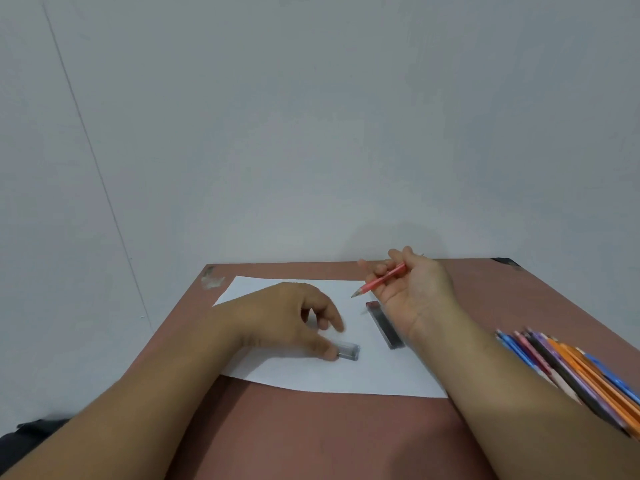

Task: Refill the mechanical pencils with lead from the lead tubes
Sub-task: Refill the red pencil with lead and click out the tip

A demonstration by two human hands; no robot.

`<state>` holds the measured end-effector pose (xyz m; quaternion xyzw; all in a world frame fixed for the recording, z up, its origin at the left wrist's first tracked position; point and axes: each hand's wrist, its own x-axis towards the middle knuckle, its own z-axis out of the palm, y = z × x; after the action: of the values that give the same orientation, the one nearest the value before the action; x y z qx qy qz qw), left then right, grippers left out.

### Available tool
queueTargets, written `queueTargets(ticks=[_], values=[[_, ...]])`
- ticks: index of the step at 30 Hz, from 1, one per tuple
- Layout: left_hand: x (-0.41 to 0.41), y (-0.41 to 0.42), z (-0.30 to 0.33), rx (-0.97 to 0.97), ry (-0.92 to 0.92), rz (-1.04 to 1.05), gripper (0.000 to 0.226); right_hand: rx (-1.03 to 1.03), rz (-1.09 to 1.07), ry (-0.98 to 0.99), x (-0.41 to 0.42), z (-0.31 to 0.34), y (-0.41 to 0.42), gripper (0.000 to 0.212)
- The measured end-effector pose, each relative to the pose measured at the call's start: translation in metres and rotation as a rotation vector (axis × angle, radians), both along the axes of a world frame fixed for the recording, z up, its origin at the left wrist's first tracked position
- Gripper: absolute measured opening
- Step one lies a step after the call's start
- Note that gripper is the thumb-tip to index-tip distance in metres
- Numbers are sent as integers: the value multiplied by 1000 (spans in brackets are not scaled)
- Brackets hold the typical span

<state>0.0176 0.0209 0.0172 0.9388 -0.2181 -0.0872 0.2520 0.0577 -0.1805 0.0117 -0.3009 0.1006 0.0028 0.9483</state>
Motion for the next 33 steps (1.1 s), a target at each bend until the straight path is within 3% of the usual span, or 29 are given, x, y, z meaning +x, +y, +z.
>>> queueTargets(ticks=[5,8,15,20,24,26,30,33], values=[[2,17,6,33,-9,46,21,-51,95,31,-2,-8,1,18],[2,35,16,133,35,65,21,-105,128,63,-2,-14,-1,26],[-9,91,22,198,74,54,36,-150,164,74,3,-16,-4,27],[-26,118,13,165,96,127,39,-245,156,3,-5,-12,0,14],[-35,113,8,127,58,121,13,-393,128,-85,-13,-5,7,42],[-40,108,8,140,3,142,11,-535,121,-120,-17,1,11,50],[-48,107,6,84,12,170,19,-1011,82,-145,-28,13,13,27],[-52,97,3,54,-29,153,26,-1244,128,-134,-37,20,9,18]])
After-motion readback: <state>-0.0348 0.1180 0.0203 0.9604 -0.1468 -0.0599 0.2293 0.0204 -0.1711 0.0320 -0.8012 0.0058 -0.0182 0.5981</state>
